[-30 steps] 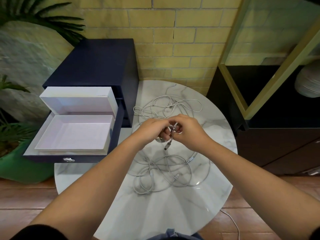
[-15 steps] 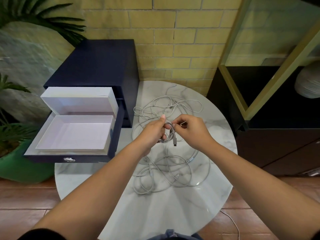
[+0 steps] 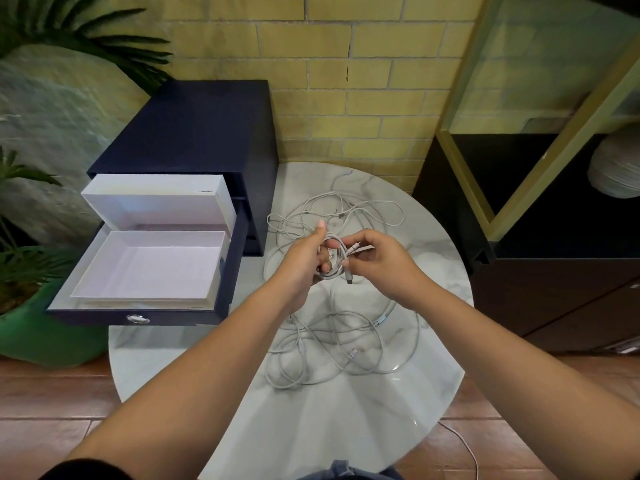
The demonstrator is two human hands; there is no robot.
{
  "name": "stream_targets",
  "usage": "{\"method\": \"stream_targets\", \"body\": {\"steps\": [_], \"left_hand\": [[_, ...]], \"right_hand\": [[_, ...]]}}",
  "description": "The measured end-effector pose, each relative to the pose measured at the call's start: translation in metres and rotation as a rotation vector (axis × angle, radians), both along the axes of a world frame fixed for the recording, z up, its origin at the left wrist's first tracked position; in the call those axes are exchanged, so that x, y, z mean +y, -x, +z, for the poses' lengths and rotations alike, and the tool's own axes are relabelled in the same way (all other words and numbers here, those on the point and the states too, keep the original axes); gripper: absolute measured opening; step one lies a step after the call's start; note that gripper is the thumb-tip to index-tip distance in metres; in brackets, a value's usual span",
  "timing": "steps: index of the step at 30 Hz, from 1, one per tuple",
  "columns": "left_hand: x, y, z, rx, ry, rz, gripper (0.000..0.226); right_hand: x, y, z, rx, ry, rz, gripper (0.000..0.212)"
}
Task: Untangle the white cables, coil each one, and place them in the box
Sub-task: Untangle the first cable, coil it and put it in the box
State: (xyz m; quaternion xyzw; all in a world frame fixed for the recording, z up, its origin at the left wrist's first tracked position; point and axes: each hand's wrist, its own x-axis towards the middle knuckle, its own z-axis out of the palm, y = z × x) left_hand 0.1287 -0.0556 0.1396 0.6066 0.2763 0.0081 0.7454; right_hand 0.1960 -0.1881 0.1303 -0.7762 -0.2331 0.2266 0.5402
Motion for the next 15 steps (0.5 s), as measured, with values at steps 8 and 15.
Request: {"method": "stream_targets", "body": {"steps": [8,15], "left_hand": [[0.0018,0.0015,0.0008,-0.041,0.207,0.028,0.044],[0.0044,0.0012,-0.0027,-0.060,0.299,0.033,0.040]], "right_hand": [[0.0049,0.0114,0.0034,-0.273,0.120,0.060,0.062],[0.0064,0.0109,0.0068,-0.391,0.139,0.009,0.056]]}}
